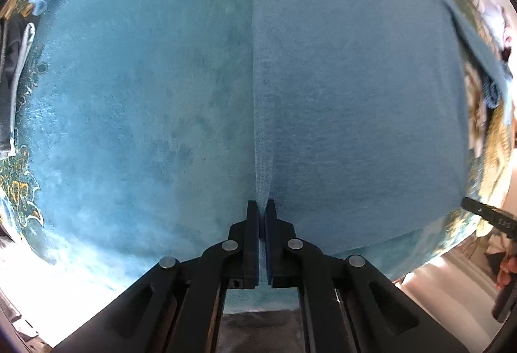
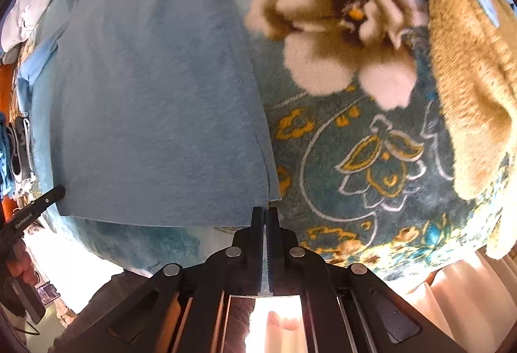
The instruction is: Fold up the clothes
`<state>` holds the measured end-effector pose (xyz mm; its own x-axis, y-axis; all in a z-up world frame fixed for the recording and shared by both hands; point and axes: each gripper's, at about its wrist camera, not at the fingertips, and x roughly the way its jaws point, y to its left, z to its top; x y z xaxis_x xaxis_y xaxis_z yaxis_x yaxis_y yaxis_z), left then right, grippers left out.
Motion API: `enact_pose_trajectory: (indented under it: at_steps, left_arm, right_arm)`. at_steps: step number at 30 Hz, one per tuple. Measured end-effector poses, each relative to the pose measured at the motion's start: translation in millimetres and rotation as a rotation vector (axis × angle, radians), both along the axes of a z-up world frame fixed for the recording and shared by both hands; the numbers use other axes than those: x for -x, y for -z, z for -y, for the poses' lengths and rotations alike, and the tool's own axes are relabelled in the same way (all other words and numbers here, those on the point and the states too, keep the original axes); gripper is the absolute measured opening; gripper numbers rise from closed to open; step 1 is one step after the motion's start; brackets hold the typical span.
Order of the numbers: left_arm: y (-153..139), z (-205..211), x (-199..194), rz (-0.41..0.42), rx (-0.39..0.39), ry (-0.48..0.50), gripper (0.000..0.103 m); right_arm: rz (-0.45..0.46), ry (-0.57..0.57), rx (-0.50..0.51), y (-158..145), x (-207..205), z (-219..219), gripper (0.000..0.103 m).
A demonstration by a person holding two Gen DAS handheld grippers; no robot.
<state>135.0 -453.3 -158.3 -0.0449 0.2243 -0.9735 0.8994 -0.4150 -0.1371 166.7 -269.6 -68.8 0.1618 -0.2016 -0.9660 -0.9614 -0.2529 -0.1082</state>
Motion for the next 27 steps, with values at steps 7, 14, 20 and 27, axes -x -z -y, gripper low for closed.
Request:
enact_pose_trajectory:
  at_steps: [7,14,20,27]
  left_arm:
    - [12,15,20,0.029,0.021,0.054,0.003]
    - [-6,41,27,-0.034,0.031,0.048,0.022]
    - [-46,76,38,-0.120,0.097,0.045,0.059]
    - [-124,132,65,-0.272,0.302,0.091,0.082]
  right_arm:
    - [0.020,0.021,0.010,8,-2,5,0.001]
    - [0.006,0.049,-0.024,-6,-2,6,0.005]
    - [-0.002,0.103,-0.084,-33,-4,7,0.016]
    - [-0.068,0.174,-0.238,-98,3,-1,0.053]
